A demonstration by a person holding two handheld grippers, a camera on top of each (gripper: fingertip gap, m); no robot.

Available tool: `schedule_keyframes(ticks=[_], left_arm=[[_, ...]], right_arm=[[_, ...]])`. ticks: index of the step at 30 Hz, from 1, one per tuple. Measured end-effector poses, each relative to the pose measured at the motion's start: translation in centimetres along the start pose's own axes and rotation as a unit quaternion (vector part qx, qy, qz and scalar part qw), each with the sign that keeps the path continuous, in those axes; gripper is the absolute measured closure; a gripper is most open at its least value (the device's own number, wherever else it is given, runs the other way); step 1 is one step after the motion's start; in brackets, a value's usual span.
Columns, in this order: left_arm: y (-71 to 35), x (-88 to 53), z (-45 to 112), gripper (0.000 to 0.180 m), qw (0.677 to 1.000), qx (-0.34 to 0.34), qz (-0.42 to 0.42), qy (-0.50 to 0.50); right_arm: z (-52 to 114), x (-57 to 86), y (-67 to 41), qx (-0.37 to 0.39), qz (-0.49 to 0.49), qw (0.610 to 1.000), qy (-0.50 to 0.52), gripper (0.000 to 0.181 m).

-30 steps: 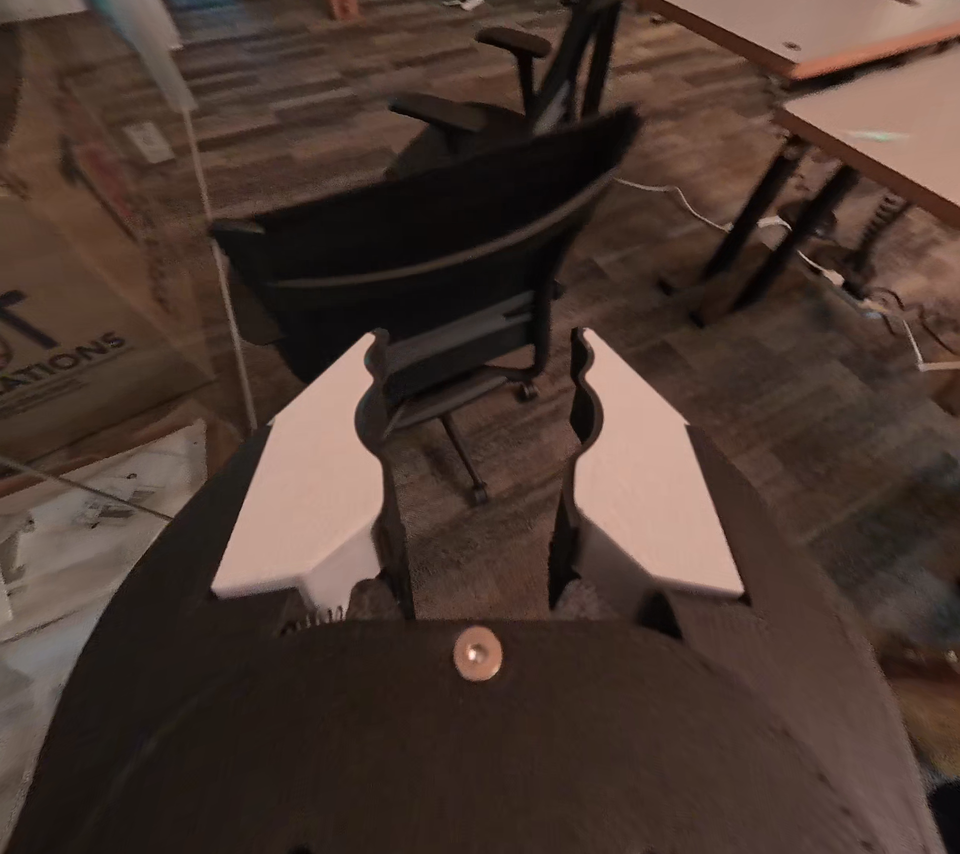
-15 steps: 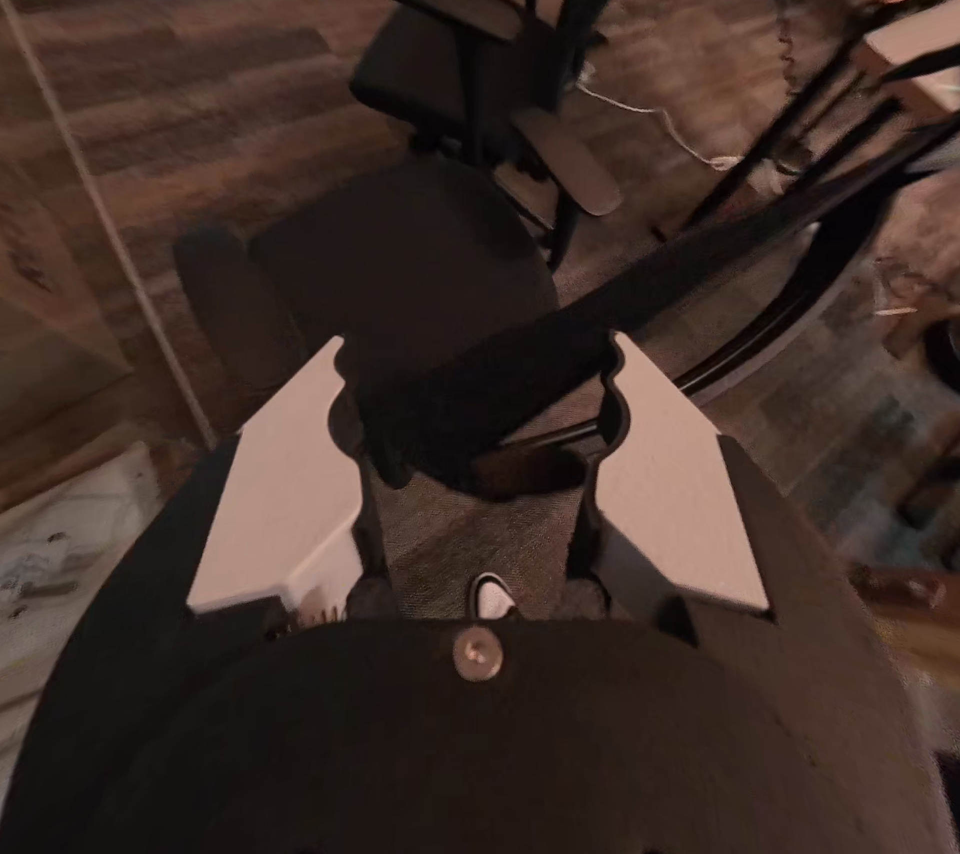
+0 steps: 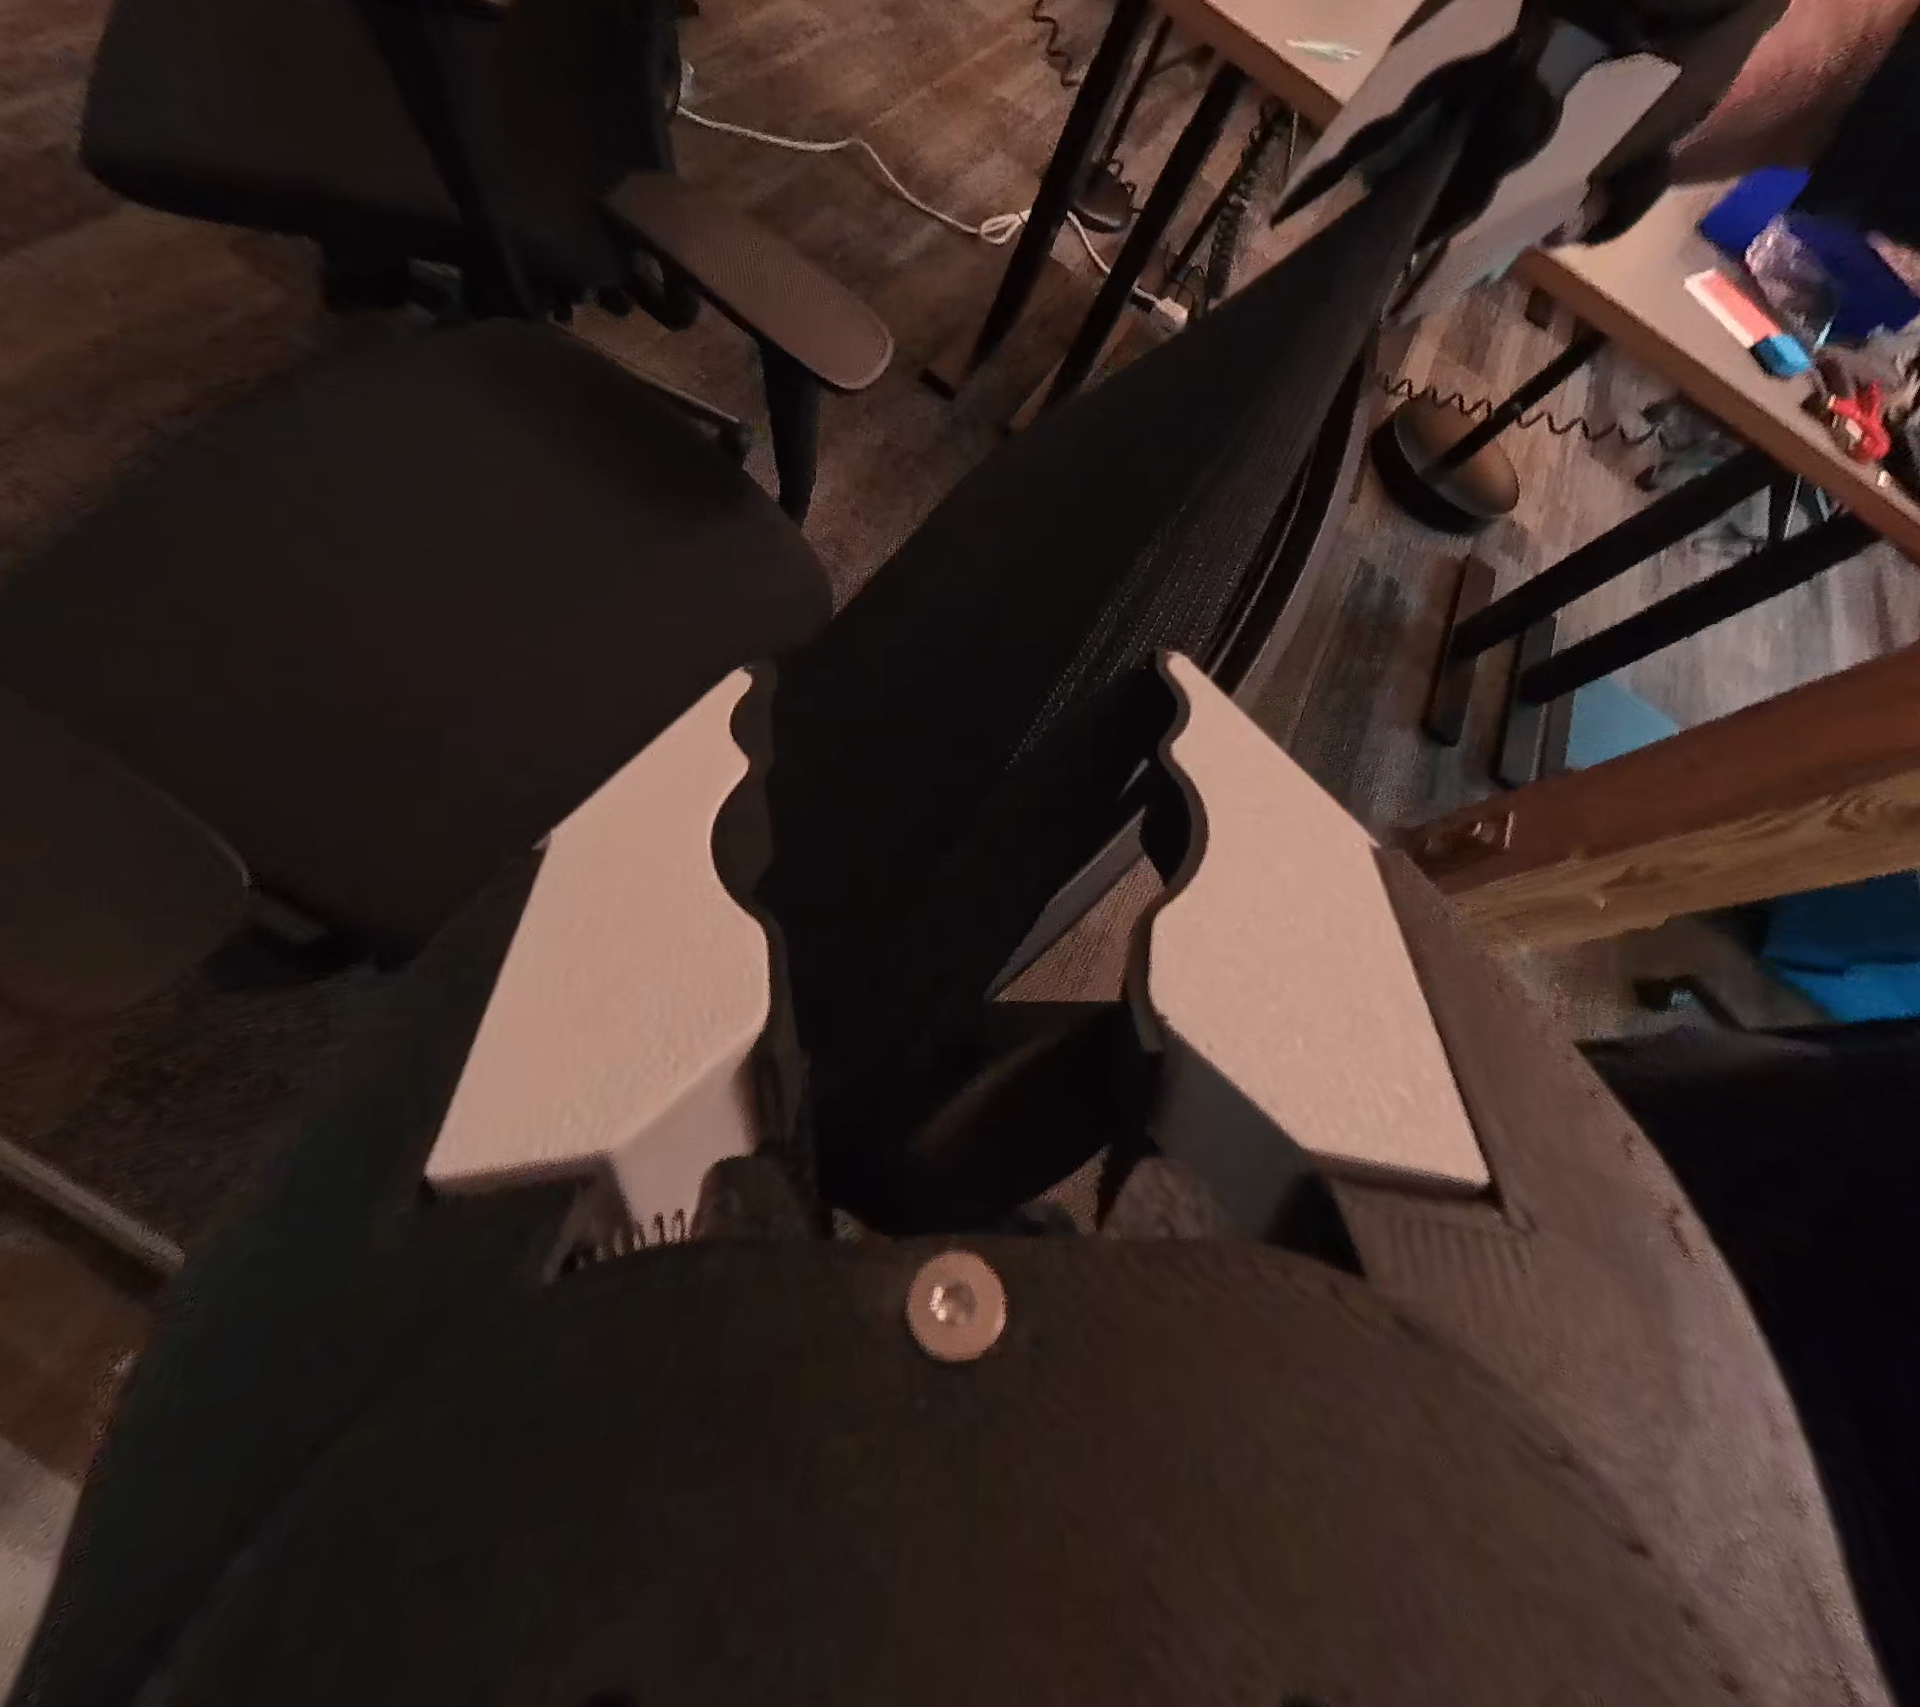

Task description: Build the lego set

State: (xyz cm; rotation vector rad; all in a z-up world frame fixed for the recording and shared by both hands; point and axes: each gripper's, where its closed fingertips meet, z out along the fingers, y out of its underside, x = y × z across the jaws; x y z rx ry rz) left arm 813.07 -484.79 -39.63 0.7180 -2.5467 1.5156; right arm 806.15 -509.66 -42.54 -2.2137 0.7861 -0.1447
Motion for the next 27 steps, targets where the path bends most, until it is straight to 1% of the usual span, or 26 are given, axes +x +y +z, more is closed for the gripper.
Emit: schedule_keyframes(ticks=[10, 11, 14, 19, 27], left_arm=[[3.2, 3.2, -3.9, 0.113, 0.999, 0.0, 0.036, 0.037], [3.5, 3.9, -4.3, 0.112, 0.998, 0.009, 0.035, 0.042], [4.0, 6.0, -5.7, 0.119, 0.997, 0.047, 0.031, 0.057], [5.9, 8.5, -7.3, 0.12, 0.996, 0.039, 0.04, 0.064], [6.2, 11.2, -6.5, 0.122, 0.99, 0.011, 0.076, 0.121]], right_arm=[[0.2, -8.6, 1.6, -0.001, 0.009, 1.0, 0.016, 0.119], [0.1, -9.7, 1.9, -0.001, 0.011, 1.0, 0.018, 0.119], [-0.2, -13.1, 2.9, -0.004, 0.018, 0.999, 0.034, 0.12], [-0.7, -18.0, 4.4, -0.007, 0.037, 0.998, 0.053, 0.121], [-2.2, -22.1, 6.8, -0.013, 0.074, 0.995, 0.072, 0.121]])
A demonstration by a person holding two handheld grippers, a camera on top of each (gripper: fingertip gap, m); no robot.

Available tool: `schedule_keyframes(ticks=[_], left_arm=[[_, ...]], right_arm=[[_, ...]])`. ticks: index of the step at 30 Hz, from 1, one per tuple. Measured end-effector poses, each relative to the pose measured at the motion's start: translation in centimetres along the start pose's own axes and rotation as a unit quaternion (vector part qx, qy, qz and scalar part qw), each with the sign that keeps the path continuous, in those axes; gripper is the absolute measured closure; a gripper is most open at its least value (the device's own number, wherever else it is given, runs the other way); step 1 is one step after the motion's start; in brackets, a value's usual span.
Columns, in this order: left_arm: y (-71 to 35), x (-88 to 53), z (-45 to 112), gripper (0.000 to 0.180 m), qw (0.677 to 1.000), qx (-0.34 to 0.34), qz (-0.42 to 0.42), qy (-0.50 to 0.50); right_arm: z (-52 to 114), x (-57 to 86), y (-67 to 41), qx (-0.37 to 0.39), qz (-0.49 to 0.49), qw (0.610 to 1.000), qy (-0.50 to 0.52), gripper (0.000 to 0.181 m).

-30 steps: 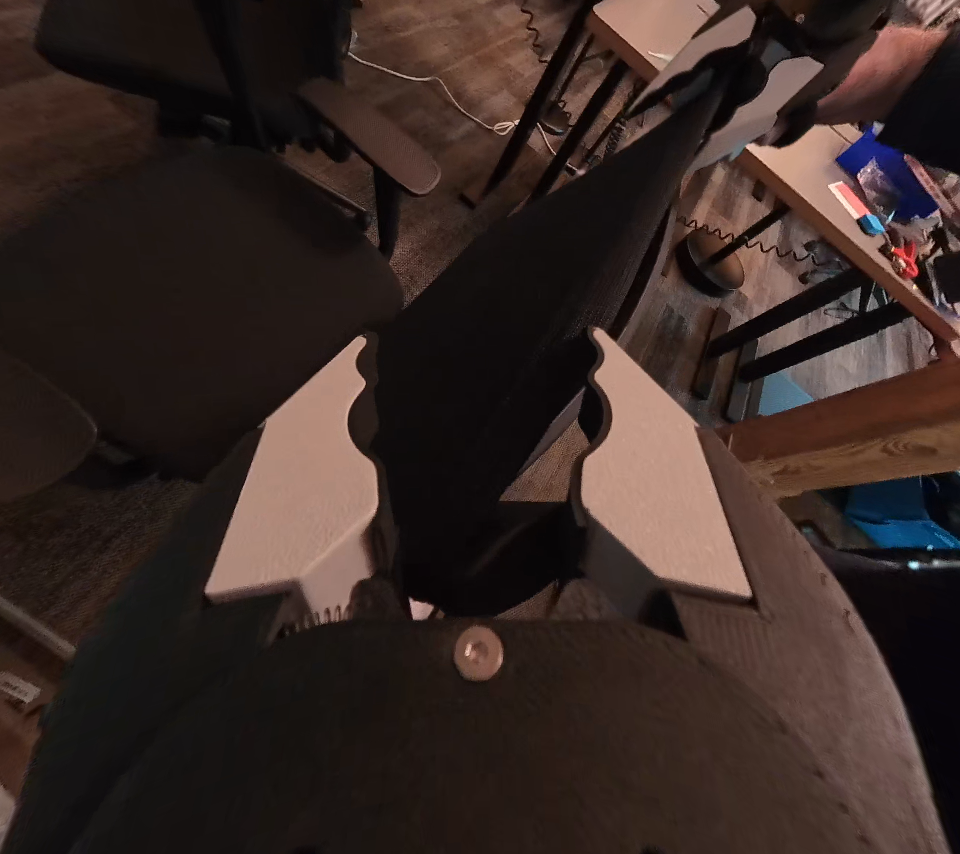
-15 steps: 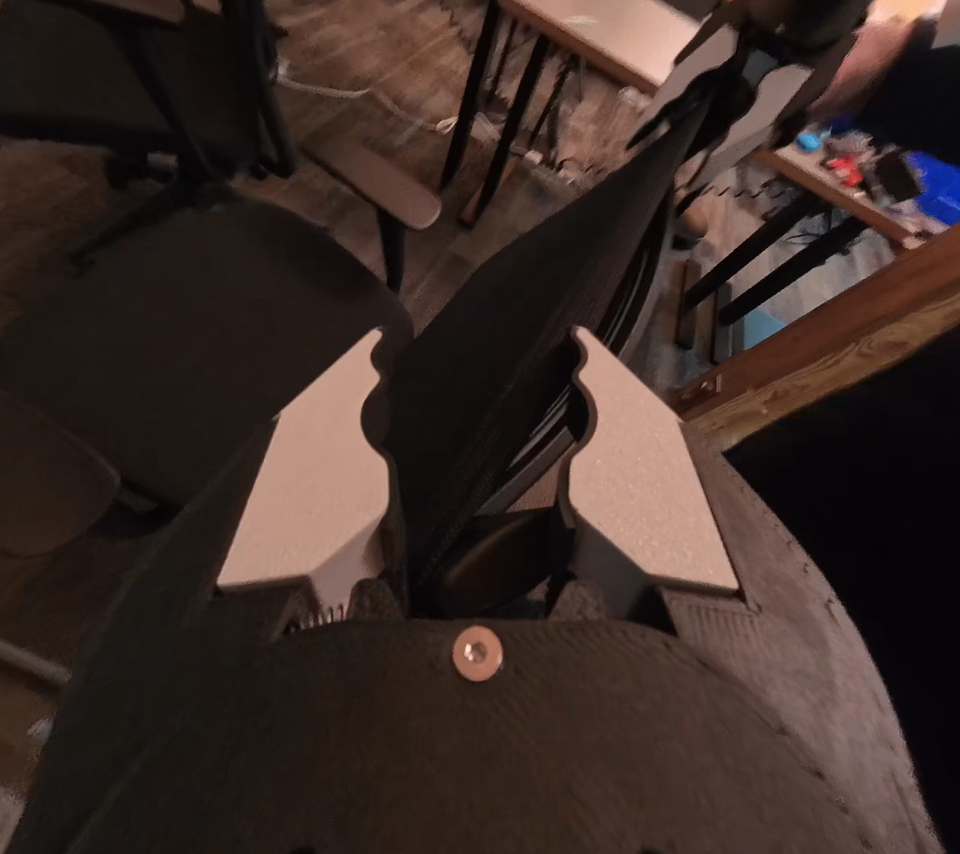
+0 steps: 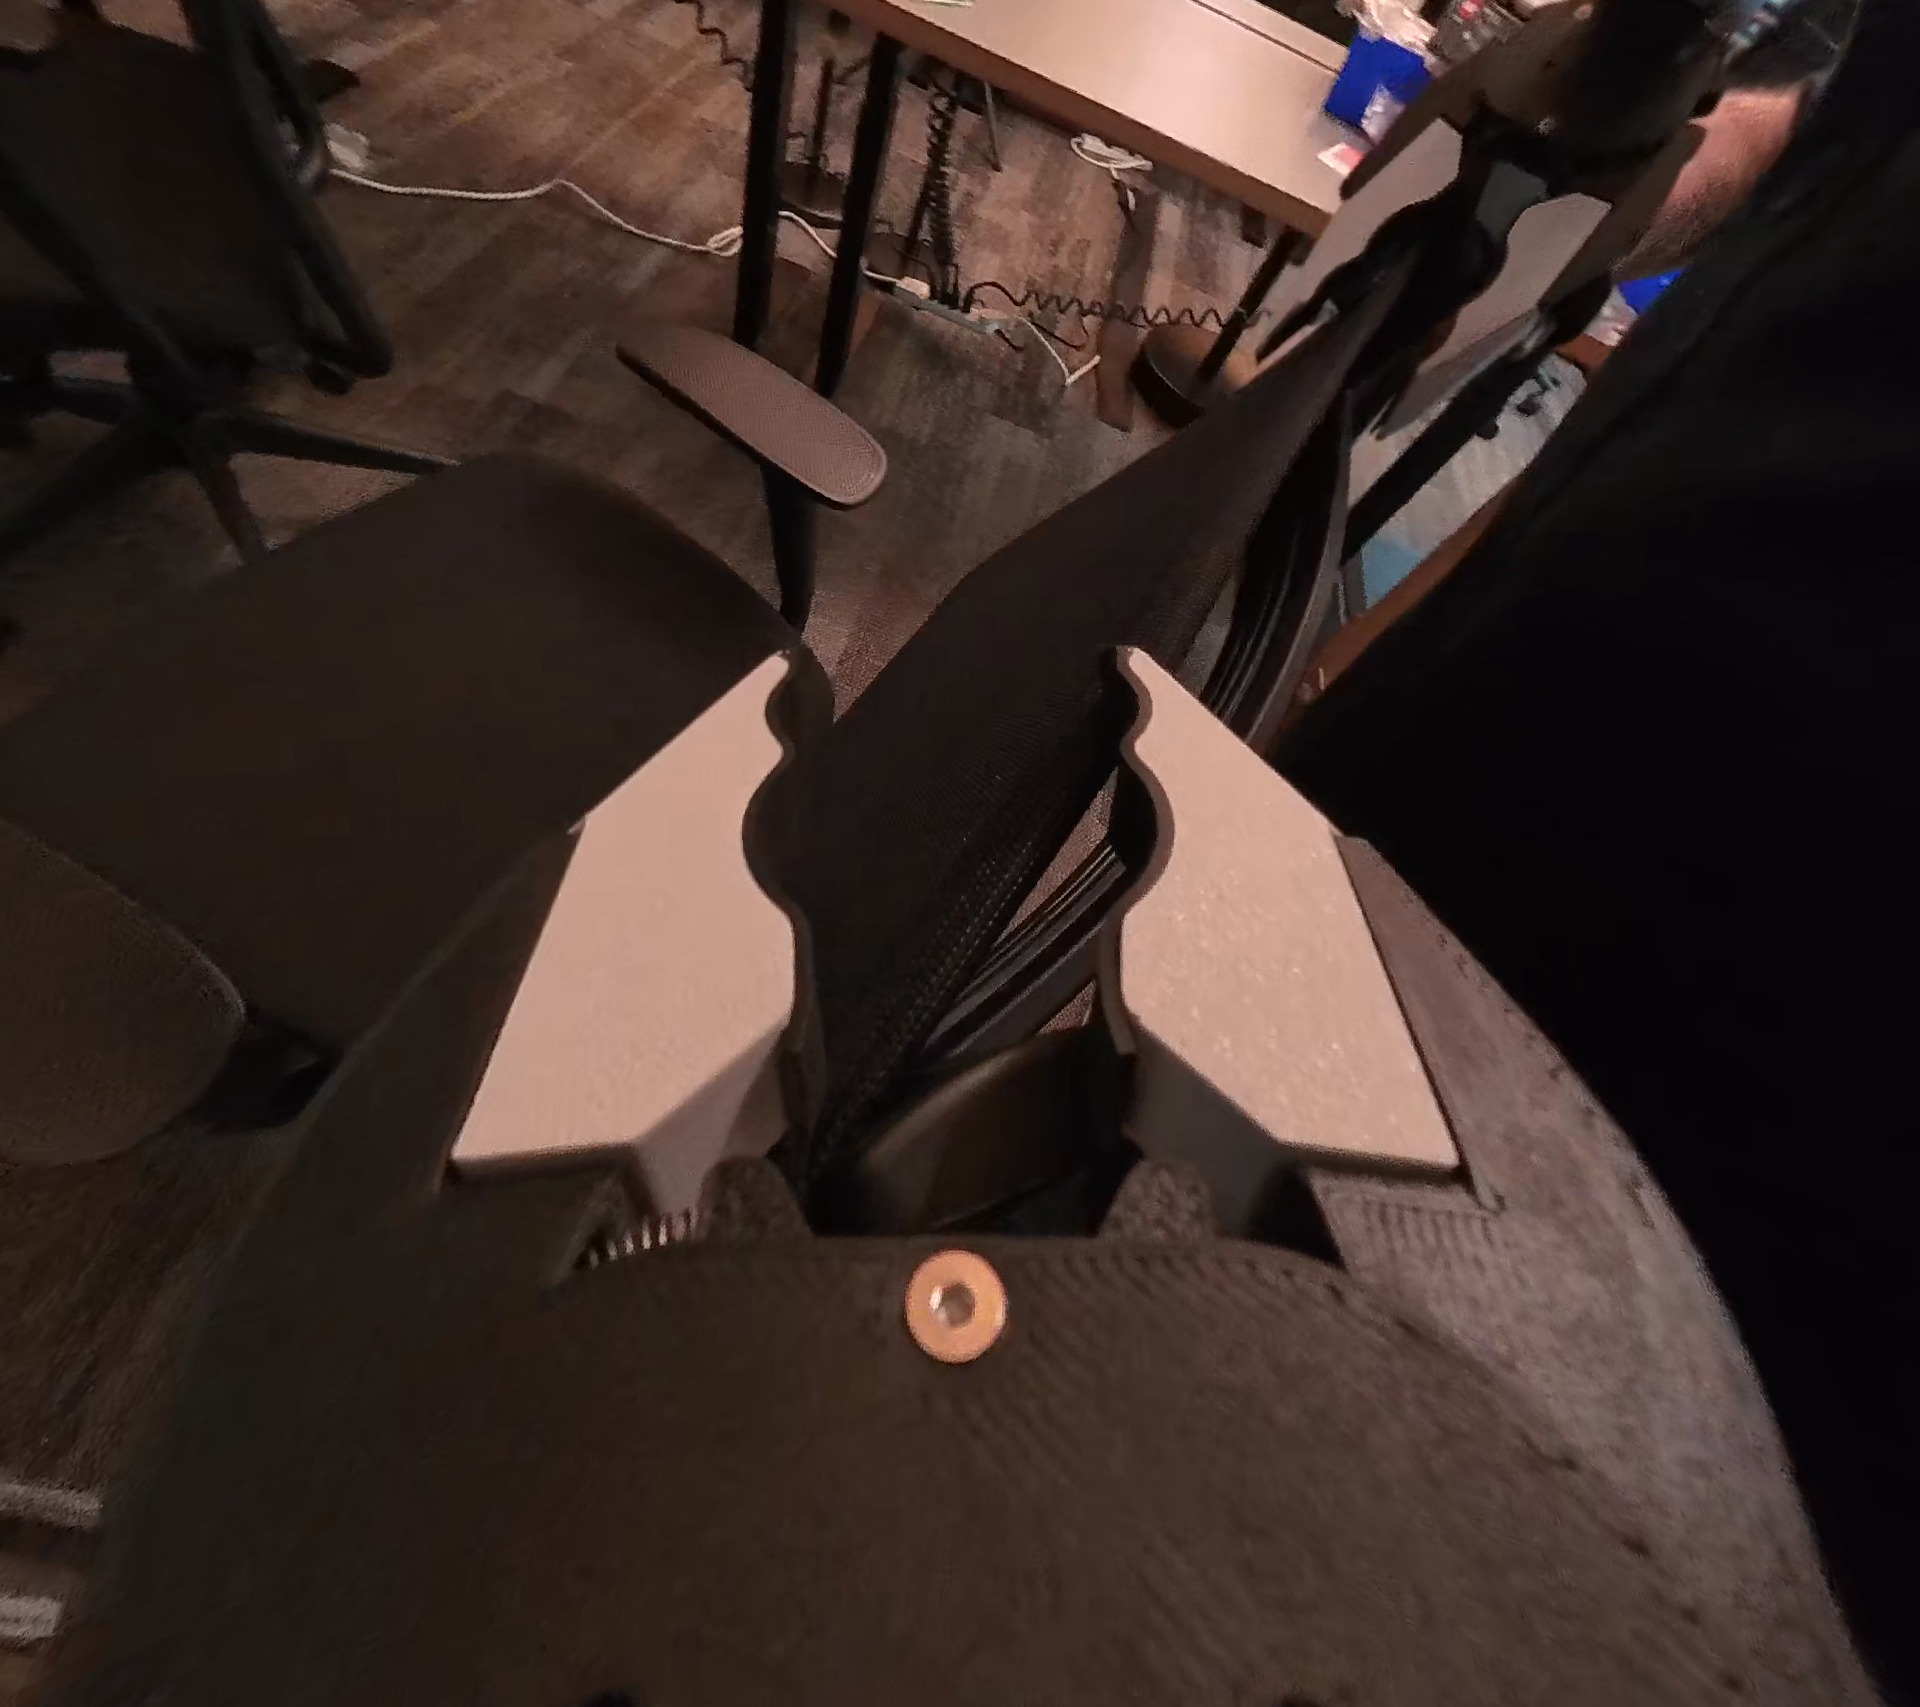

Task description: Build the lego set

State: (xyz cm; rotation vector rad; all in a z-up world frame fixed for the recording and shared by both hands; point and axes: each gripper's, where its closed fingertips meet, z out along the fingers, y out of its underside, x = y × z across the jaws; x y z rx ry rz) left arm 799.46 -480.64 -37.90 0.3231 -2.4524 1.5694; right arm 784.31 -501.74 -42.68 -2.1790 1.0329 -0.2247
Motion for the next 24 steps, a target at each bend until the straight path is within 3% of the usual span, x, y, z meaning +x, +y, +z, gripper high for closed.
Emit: schedule_keyframes(ticks=[24], left_arm=[[-8.8, 4.8, 21.4, 0.122, 0.976, -0.05, 0.096, 0.19]], right_arm=[[-13.0, 3.9, 12.9, 0.038, 0.176, 0.97, 0.161, 0.121]])
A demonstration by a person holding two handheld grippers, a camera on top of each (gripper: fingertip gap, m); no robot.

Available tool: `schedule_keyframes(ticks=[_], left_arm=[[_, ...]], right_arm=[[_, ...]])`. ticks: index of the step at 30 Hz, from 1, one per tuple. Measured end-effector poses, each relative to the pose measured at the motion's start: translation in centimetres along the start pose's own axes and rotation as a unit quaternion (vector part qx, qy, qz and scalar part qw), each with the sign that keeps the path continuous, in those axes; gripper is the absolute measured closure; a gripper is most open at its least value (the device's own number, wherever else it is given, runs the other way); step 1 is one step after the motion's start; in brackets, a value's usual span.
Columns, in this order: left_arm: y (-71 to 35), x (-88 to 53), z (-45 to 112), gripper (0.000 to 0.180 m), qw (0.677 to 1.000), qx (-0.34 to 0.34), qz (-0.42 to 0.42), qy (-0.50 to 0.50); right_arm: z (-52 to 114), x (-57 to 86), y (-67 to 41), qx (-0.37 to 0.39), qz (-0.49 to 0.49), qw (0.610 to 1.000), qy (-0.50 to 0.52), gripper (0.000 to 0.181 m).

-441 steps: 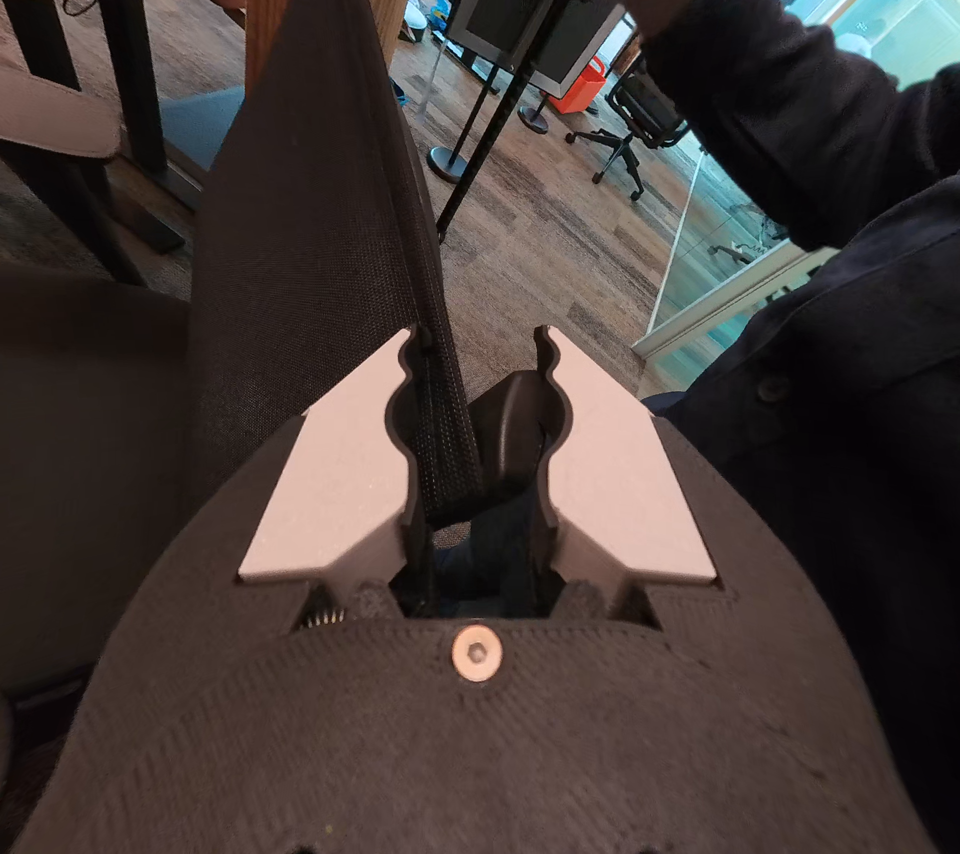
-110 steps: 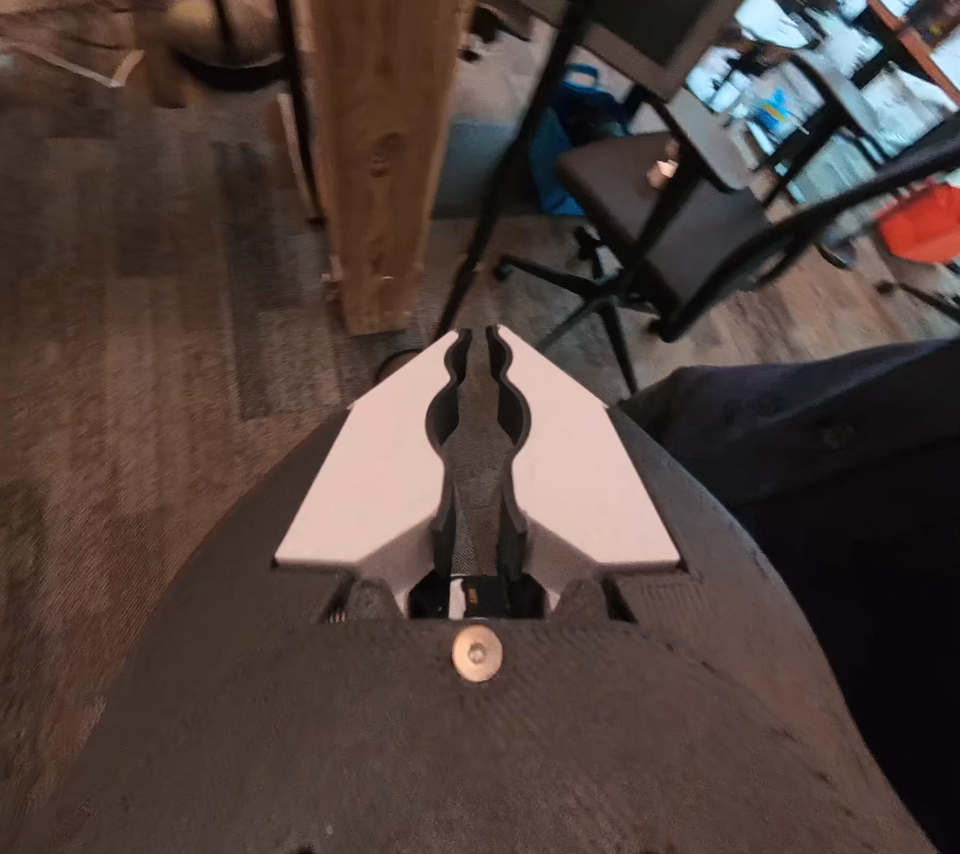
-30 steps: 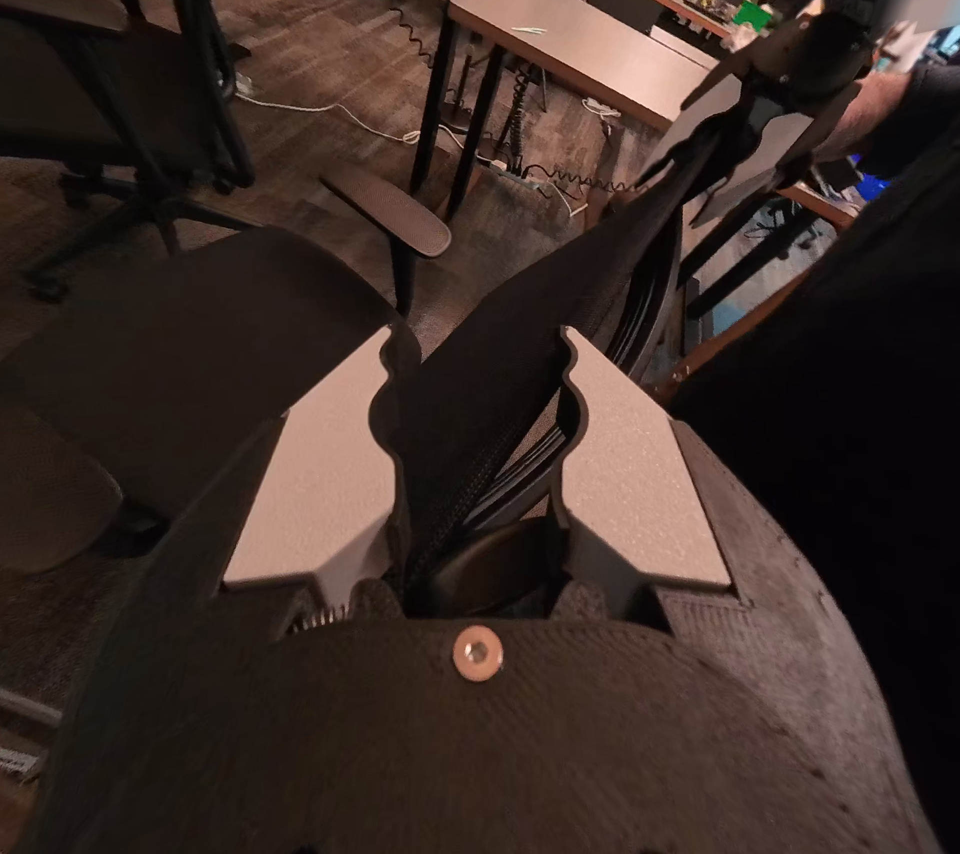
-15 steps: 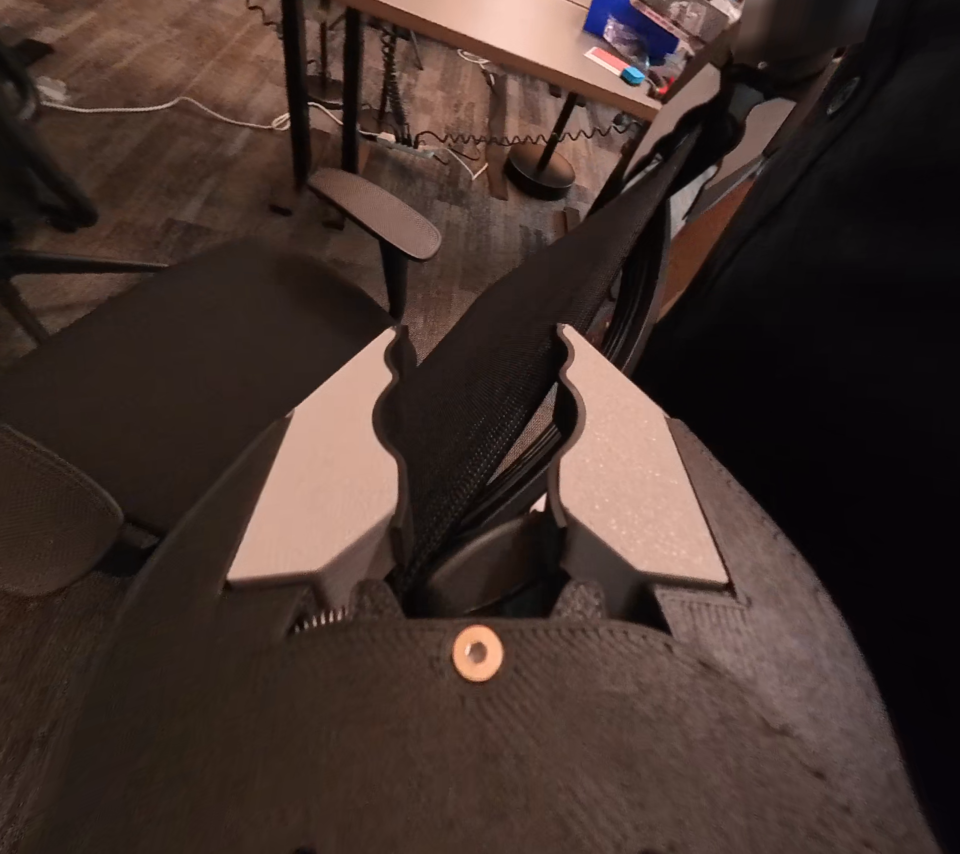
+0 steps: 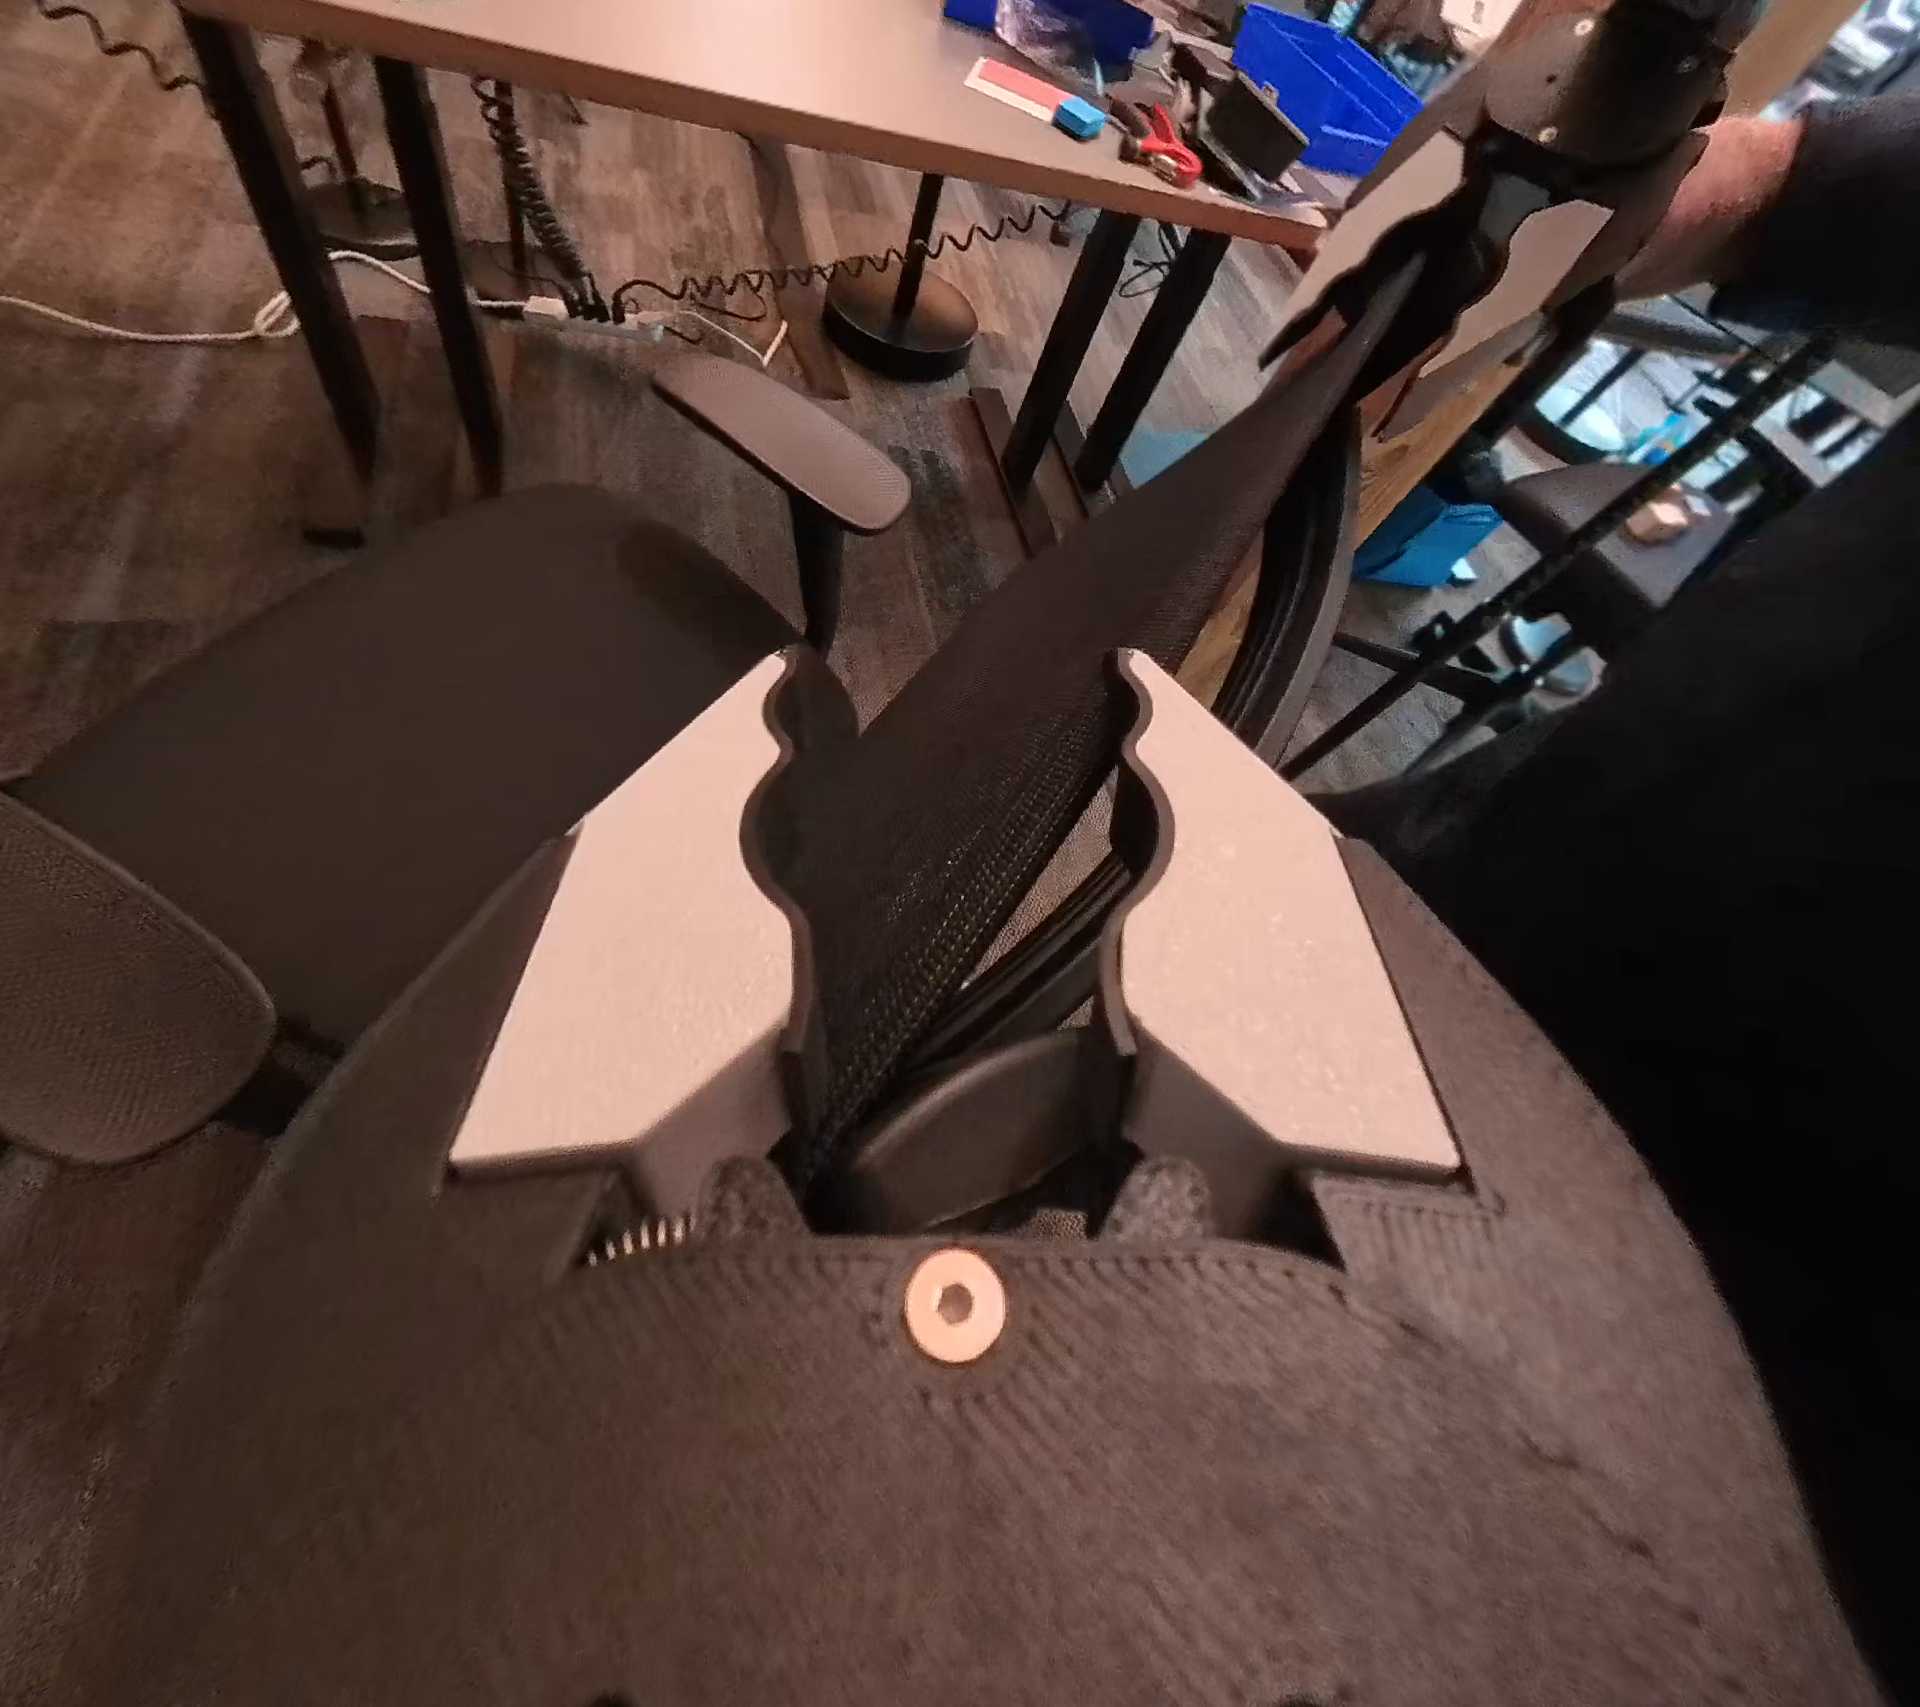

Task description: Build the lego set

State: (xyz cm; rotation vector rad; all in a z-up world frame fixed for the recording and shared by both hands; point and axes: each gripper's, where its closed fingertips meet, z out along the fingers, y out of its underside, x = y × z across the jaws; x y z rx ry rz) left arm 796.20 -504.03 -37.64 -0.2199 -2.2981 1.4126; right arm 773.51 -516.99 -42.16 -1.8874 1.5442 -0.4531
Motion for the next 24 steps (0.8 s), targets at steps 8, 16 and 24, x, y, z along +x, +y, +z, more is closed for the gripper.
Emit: schedule_keyframes(ticks=[8, 16, 24], left_arm=[[-5.0, -3.2, 9.5, 0.121, 1.0, -0.018, 0.015, 0.019], [-9.5, -5.7, 18.1, 0.12, 0.998, -0.03, 0.027, 0.039], [-13.3, -8.0, 25.2, 0.12, 0.995, -0.042, 0.046, 0.078]], right_arm=[[-3.8, 8.1, 2.3, 0.011, 0.036, 0.999, 0.033, 0.12], [-7.2, 15.2, 4.5, 0.017, 0.058, 0.997, 0.055, 0.121], [-9.6, 20.4, 6.2, 0.024, 0.086, 0.992, 0.091, 0.122]])
